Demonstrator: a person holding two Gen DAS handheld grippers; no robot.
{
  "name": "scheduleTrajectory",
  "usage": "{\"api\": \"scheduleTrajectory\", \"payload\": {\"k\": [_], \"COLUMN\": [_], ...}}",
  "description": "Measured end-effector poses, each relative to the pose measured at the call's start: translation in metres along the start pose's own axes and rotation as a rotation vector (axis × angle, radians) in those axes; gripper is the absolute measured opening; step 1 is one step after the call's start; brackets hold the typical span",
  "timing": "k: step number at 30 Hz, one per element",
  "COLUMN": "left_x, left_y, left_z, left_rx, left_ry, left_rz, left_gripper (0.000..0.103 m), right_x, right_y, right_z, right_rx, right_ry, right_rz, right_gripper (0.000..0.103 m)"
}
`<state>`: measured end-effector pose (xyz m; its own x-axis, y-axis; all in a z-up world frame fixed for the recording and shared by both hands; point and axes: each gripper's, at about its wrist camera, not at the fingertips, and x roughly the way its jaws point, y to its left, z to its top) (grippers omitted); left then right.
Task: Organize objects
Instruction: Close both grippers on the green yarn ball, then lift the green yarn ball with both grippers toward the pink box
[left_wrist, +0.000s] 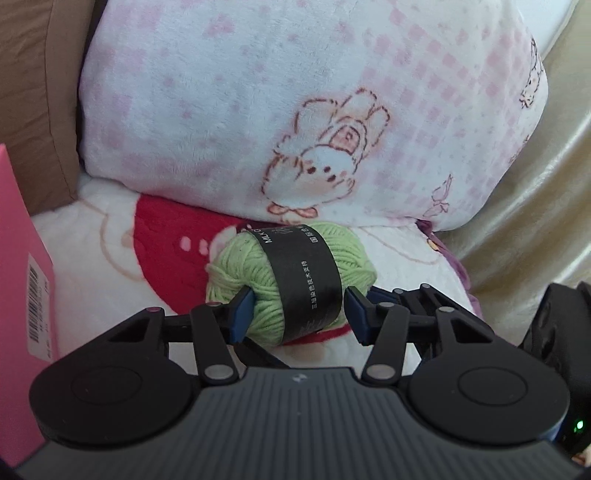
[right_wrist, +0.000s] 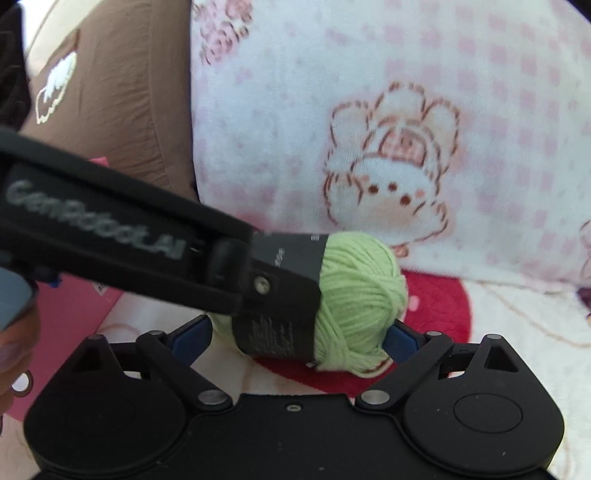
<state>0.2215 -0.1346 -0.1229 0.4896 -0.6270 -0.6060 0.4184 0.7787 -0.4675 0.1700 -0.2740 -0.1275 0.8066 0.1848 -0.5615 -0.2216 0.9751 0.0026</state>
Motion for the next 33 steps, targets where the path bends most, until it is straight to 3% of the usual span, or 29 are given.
{"api": "scheduleTrajectory", "payload": {"k": [12, 25, 33], "left_x": [-0.020, -0.057, -0.085], "left_y": [-0.024, -0.054, -0.073], "left_z": [-0.014, -0.027, -0.036], "left_rx": [0.010, 0.075, 0.162], "left_ry": [0.004, -0.020, -0.030], "left_rz": [-0.054, -0.033, 0.000], "left_gripper": [0.049, 0.048, 0.040], "right_x": [-0.022, -0.055, -0.081], "right_y": [0.001, 0.011, 0.022], "right_z": [-0.010, 0.001, 0.007], "right_rx": [-0.001, -0.015, -0.035], "right_ry": [0.039, 0.053, 0.031], "right_rz": [-0.017, -0.010, -0.004], "right_gripper": [0.083, 0.078, 0.075]}}
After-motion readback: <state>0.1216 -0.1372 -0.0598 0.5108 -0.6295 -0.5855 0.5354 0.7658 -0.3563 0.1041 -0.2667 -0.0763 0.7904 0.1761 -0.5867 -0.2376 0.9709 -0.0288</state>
